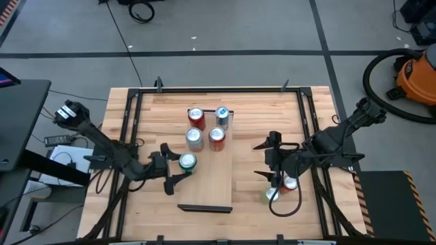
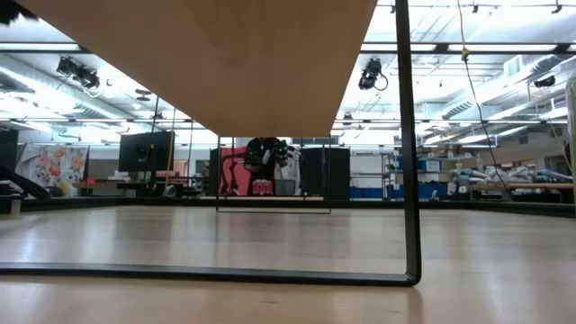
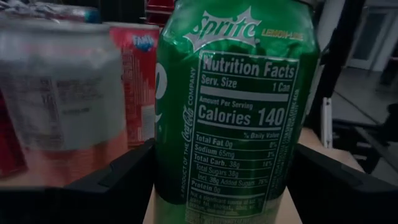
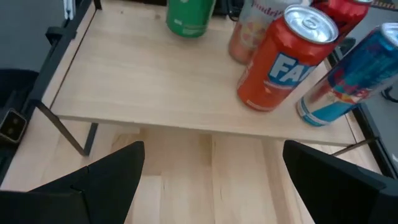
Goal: Place canned beverage on shelf
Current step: Put the green soda can on the shelf, then put the light green soda can on the shelf
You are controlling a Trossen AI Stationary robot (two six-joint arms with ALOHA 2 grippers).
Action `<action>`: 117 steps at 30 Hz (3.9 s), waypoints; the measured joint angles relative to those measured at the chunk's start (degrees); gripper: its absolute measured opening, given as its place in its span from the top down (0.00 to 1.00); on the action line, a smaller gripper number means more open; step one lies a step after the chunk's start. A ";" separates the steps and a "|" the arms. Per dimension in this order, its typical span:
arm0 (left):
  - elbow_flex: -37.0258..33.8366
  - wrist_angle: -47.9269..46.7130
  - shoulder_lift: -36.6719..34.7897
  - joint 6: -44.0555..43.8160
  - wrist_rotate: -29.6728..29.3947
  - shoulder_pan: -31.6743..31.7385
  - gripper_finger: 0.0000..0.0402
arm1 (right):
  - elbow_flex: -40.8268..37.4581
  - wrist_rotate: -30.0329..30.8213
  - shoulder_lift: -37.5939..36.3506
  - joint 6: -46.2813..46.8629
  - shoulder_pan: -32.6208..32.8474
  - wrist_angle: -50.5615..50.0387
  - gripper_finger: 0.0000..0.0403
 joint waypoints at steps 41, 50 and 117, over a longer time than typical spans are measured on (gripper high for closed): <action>-5.09 22.55 12.37 2.99 5.77 5.86 0.14 | 0.07 -2.92 0.74 -0.32 -1.42 0.52 0.02; -5.31 21.30 12.61 5.58 5.80 5.49 0.05 | 0.07 -5.42 3.08 -1.73 -1.42 0.38 0.02; -5.29 22.91 4.84 20.46 -25.10 -18.67 0.04 | 11.43 -27.17 30.08 8.22 6.51 -25.59 0.34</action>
